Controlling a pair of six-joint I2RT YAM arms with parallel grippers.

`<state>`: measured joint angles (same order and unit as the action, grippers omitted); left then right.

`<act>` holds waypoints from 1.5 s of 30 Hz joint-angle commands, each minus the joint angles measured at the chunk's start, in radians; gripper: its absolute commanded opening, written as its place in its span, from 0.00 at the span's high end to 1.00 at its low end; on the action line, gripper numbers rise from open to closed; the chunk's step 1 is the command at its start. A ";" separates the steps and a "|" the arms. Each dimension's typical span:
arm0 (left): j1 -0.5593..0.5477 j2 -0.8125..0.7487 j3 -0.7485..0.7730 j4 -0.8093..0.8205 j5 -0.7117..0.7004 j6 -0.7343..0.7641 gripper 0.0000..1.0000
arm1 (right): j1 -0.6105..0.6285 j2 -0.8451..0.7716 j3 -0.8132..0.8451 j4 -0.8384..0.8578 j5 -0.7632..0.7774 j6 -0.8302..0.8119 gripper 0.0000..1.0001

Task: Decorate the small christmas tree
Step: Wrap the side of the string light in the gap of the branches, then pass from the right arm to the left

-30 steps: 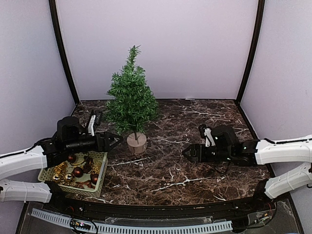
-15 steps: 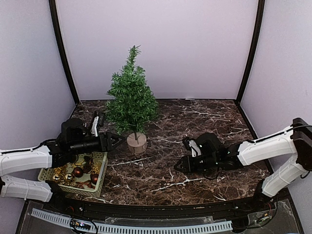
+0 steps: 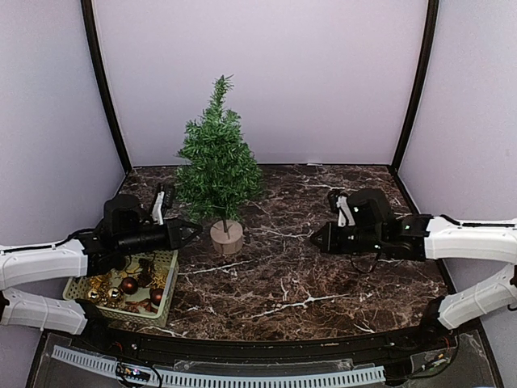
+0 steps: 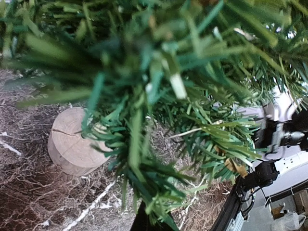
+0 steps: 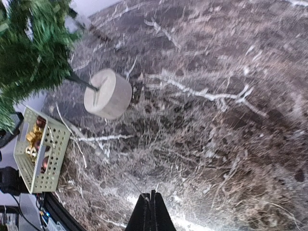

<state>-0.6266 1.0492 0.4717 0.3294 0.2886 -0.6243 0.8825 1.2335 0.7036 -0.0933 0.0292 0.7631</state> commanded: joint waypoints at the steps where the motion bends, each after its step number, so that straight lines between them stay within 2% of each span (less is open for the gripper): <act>1: 0.028 -0.037 0.056 -0.106 -0.063 0.027 1.00 | -0.031 -0.131 0.122 -0.201 0.168 -0.074 1.00; 8: 0.151 -0.037 0.102 -0.181 0.035 0.088 1.00 | -0.036 -0.271 0.305 -0.359 0.204 -0.141 1.00; 13: 0.214 -0.026 0.137 -0.230 0.047 0.159 1.00 | -0.035 -0.327 0.409 -0.397 0.232 -0.170 1.00; 22: 0.289 0.042 0.181 -0.172 0.099 0.250 1.00 | -0.036 -0.251 0.394 -0.163 0.361 -0.222 1.00; 28: 0.333 0.072 0.188 -0.129 0.098 0.293 0.98 | -0.043 -0.154 0.447 -0.094 0.430 -0.274 1.00; 30: 0.336 0.086 0.200 -0.133 0.098 0.298 0.92 | -0.049 -0.125 0.453 -0.068 0.424 -0.283 1.00; 32: 0.337 0.090 0.215 -0.151 0.085 0.305 0.80 | -0.057 -0.093 0.458 -0.044 0.403 -0.286 1.00; 33: 0.338 0.085 0.225 -0.175 0.075 0.307 0.71 | -0.062 -0.078 0.458 -0.033 0.396 -0.289 1.00; 34: 0.337 0.080 0.230 -0.190 0.050 0.311 0.67 | -0.066 -0.066 0.461 -0.026 0.390 -0.289 1.00; 35: 0.337 0.063 0.238 -0.223 0.038 0.313 0.58 | -0.071 -0.049 0.464 -0.021 0.383 -0.290 1.00; 37: 0.337 0.023 0.246 -0.274 0.002 0.320 0.50 | -0.077 -0.023 0.465 -0.007 0.367 -0.290 1.00; 40: 0.337 -0.043 0.247 -0.333 -0.008 0.311 0.44 | -0.085 0.018 0.459 0.023 0.335 -0.283 1.00; 45: 0.333 -0.151 0.203 -0.379 0.116 0.210 0.41 | -0.095 0.084 0.447 0.053 0.317 -0.276 1.00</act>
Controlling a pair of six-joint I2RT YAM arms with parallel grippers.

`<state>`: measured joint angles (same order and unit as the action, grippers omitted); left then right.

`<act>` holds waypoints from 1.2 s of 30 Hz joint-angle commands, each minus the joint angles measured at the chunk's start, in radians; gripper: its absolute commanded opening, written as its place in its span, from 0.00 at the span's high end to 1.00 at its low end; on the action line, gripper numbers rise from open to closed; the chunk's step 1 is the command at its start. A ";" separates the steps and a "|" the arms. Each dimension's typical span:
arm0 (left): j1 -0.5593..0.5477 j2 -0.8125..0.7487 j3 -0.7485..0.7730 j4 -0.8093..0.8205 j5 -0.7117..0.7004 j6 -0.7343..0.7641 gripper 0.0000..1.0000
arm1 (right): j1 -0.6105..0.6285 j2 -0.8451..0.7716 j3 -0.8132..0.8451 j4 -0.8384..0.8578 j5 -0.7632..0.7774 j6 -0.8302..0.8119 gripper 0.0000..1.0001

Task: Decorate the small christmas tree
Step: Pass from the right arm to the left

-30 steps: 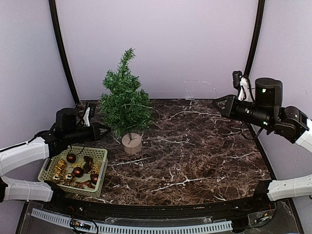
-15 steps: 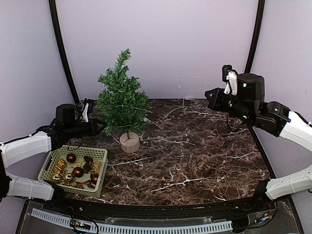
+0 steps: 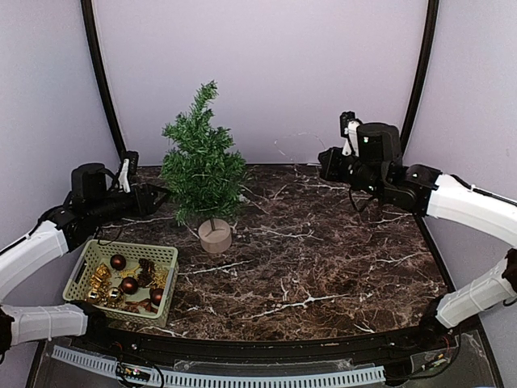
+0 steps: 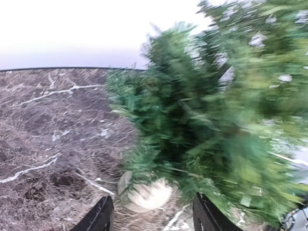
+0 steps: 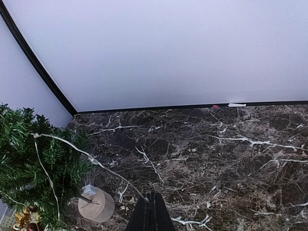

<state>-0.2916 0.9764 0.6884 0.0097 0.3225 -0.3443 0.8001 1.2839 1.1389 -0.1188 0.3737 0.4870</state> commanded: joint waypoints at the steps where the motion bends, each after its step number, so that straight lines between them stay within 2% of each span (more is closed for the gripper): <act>1: -0.004 -0.103 -0.035 -0.060 0.105 -0.103 0.40 | -0.015 0.043 0.010 0.085 -0.031 0.002 1.00; 7: -0.046 -0.166 -0.136 -0.002 0.183 -0.243 0.31 | -0.028 0.072 -0.001 0.107 -0.050 0.011 1.00; 13: -0.092 -0.110 -0.183 0.144 0.227 -0.309 0.27 | -0.035 0.084 -0.011 0.113 -0.063 0.019 1.00; 14: -0.100 -0.102 -0.183 0.156 0.236 -0.312 0.29 | -0.037 0.085 -0.008 0.113 -0.065 0.017 1.00; 16: -0.106 -0.074 -0.183 0.185 0.244 -0.321 0.43 | -0.040 0.097 0.006 0.105 -0.067 0.007 1.00; 17: -0.107 -0.059 -0.182 0.192 0.242 -0.321 0.57 | -0.044 0.107 0.019 0.102 -0.068 -0.001 1.00; 19: -0.107 -0.048 -0.177 0.185 0.221 -0.321 0.70 | -0.052 0.136 0.055 0.084 -0.076 -0.017 1.00; 21: -0.107 -0.052 -0.169 0.165 0.193 -0.317 0.72 | -0.063 0.172 0.099 0.061 -0.083 -0.032 1.00; 23: -0.105 -0.068 -0.146 0.105 0.142 -0.296 0.71 | -0.074 0.205 0.150 0.042 -0.091 -0.046 1.00; 29: -0.036 -0.104 0.056 -0.241 -0.072 -0.147 0.48 | -0.115 0.351 0.388 -0.055 -0.133 -0.078 1.00; 32: 0.015 -0.057 0.225 -0.357 -0.103 -0.051 0.43 | -0.118 0.419 0.512 -0.095 -0.147 -0.095 1.00; 36: 0.049 0.091 0.483 -0.402 -0.084 0.060 0.38 | -0.120 0.498 0.653 -0.126 -0.168 -0.124 1.00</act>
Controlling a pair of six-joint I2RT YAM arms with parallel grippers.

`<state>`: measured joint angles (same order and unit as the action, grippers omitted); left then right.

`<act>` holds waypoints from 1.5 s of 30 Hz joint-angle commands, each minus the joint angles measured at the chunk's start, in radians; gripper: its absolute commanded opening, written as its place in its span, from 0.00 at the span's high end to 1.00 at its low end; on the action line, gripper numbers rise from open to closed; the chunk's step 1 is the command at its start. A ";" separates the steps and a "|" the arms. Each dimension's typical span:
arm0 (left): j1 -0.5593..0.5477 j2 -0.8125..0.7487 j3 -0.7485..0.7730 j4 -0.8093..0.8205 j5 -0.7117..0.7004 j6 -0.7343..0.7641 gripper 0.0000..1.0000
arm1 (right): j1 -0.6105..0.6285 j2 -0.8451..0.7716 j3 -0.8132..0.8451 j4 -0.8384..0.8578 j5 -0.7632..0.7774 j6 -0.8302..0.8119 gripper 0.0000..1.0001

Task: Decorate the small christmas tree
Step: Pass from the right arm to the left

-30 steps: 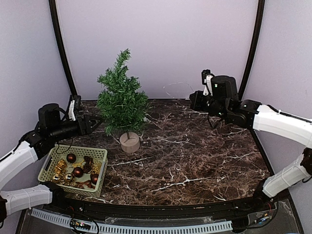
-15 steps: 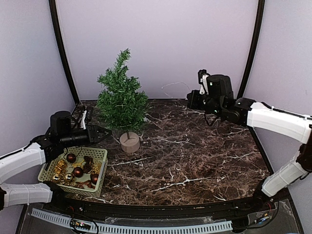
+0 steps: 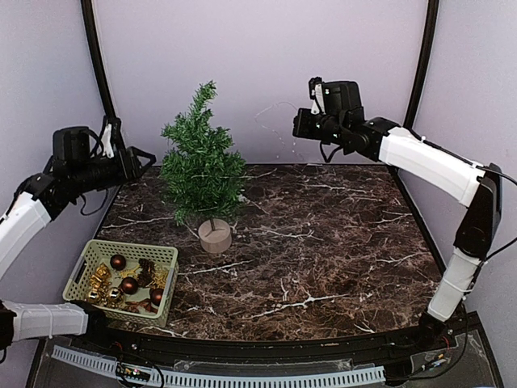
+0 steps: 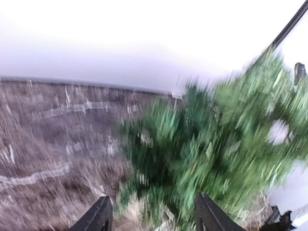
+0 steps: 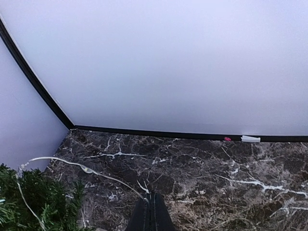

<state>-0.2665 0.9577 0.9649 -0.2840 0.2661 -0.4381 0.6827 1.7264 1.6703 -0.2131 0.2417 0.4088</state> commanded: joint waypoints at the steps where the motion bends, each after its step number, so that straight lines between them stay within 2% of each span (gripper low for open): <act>1: 0.025 0.137 0.249 -0.109 0.000 0.180 0.36 | -0.003 0.074 0.154 -0.033 -0.047 -0.053 1.00; 3: 0.026 0.221 0.403 -0.087 0.070 0.212 0.33 | -0.004 0.112 0.207 -0.029 -0.075 -0.067 1.00; 9: 0.024 0.463 0.638 0.028 0.356 0.255 0.27 | -0.004 0.198 0.299 0.027 -0.187 -0.103 1.00; 17: 0.009 0.721 0.937 0.030 0.508 0.254 0.26 | -0.003 0.290 0.360 0.101 -0.284 -0.125 1.00; 28: -0.064 0.937 1.150 -0.019 0.625 0.240 0.24 | -0.004 0.344 0.374 0.206 -0.362 -0.103 1.00; 35: -0.109 0.997 1.207 -0.075 0.636 0.267 0.24 | -0.004 0.344 0.378 0.209 -0.377 -0.108 1.00; 38: -0.115 1.005 1.209 -0.077 0.642 0.268 0.30 | -0.004 0.344 0.381 0.209 -0.382 -0.113 1.00; 40: -0.122 1.009 1.210 -0.077 0.643 0.268 0.38 | -0.002 0.345 0.384 0.209 -0.388 -0.118 1.00; 42: -0.128 1.015 1.210 -0.077 0.653 0.268 0.49 | -0.002 0.347 0.390 0.209 -0.388 -0.124 1.00; 45: -0.133 1.021 1.212 -0.078 0.670 0.272 0.71 | 0.000 0.349 0.398 0.196 -0.388 -0.131 1.00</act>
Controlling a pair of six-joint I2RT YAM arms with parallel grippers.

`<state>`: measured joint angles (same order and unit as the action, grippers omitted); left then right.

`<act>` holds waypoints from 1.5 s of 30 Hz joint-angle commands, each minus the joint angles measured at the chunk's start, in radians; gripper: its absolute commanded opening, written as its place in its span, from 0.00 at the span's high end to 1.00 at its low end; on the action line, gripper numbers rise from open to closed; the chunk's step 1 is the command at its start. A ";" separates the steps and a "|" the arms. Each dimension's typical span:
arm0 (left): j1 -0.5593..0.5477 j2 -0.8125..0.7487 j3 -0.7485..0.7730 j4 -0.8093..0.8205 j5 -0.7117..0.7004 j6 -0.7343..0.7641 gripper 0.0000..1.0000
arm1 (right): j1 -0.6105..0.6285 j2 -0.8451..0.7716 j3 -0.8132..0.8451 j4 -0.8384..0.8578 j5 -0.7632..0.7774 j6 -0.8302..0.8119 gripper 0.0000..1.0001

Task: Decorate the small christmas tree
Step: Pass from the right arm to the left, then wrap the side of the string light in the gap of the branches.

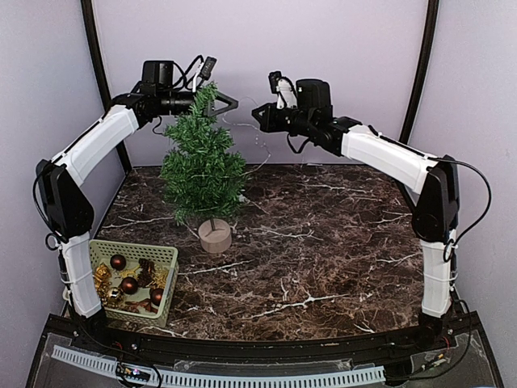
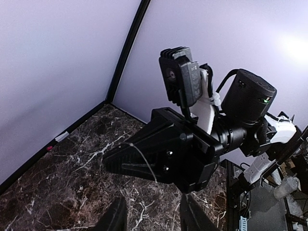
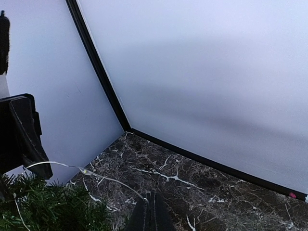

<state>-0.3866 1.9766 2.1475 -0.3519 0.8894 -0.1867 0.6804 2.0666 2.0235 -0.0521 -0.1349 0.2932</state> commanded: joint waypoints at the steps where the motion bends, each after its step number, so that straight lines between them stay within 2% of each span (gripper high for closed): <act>1: -0.014 0.004 0.030 -0.011 0.047 0.021 0.75 | 0.001 0.009 0.046 0.032 -0.010 -0.017 1.00; 2: -0.014 0.003 0.033 -0.012 0.040 0.025 0.83 | 0.002 0.007 0.044 0.030 -0.007 -0.017 1.00; 4: -0.014 0.002 0.043 -0.019 0.032 0.034 0.93 | 0.002 0.002 0.035 0.030 0.007 -0.014 1.00; 6: -0.014 0.002 0.056 -0.026 0.017 0.042 1.00 | 0.000 -0.014 0.016 0.029 0.031 -0.005 0.98; 8: -0.014 0.002 0.065 -0.031 0.010 0.050 1.00 | -0.003 -0.044 -0.028 0.045 0.047 0.007 0.81; 10: -0.014 0.002 0.069 -0.030 0.011 0.053 1.00 | -0.007 -0.101 -0.112 0.088 0.059 0.027 0.56; 12: -0.014 0.002 0.072 -0.030 0.013 0.054 1.00 | -0.017 -0.165 -0.217 0.133 0.074 0.049 0.36; 14: -0.012 0.002 0.074 -0.032 0.013 0.058 1.00 | -0.029 -0.233 -0.327 0.167 0.098 0.062 0.21; 16: -0.012 0.002 0.074 -0.032 0.013 0.060 1.00 | -0.046 -0.289 -0.443 0.182 0.121 0.080 0.12; 19: -0.012 0.002 0.074 -0.033 0.018 0.062 1.00 | -0.087 -0.338 -0.567 0.192 0.110 0.114 0.05; 22: -0.012 0.001 0.077 -0.038 0.020 0.064 1.00 | -0.116 -0.338 -0.631 0.187 0.078 0.108 0.04; 28: -0.012 -0.001 0.078 -0.044 0.016 0.068 1.00 | -0.137 -0.232 -0.583 0.152 0.045 0.042 0.04; 35: -0.012 -0.008 0.078 -0.057 0.010 0.074 1.00 | -0.147 -0.058 -0.406 0.141 -0.042 -0.024 0.06; 38: -0.012 -0.010 0.078 -0.068 0.002 0.079 1.00 | -0.149 0.028 -0.319 0.121 -0.094 -0.035 0.16; 40: -0.012 -0.011 0.078 -0.076 -0.001 0.089 1.00 | -0.150 0.067 -0.282 0.123 -0.111 -0.033 0.34; 41: -0.013 -0.011 0.078 -0.083 -0.004 0.093 1.00 | -0.151 0.077 -0.270 0.125 -0.114 -0.031 0.46; 42: -0.012 -0.013 0.078 -0.086 -0.012 0.102 1.00 | -0.151 0.081 -0.263 0.126 -0.109 -0.027 0.65; 43: -0.012 -0.014 0.077 -0.090 -0.023 0.106 1.00 | -0.152 0.074 -0.257 0.122 -0.097 -0.022 0.80; 45: -0.010 -0.016 0.074 -0.087 -0.062 0.113 1.00 | -0.153 0.038 -0.256 0.096 -0.055 -0.014 1.00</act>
<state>-0.3969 1.9881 2.1941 -0.4213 0.8703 -0.1108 0.5346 2.1452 1.7245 0.0467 -0.2092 0.2718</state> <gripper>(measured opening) 0.009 0.182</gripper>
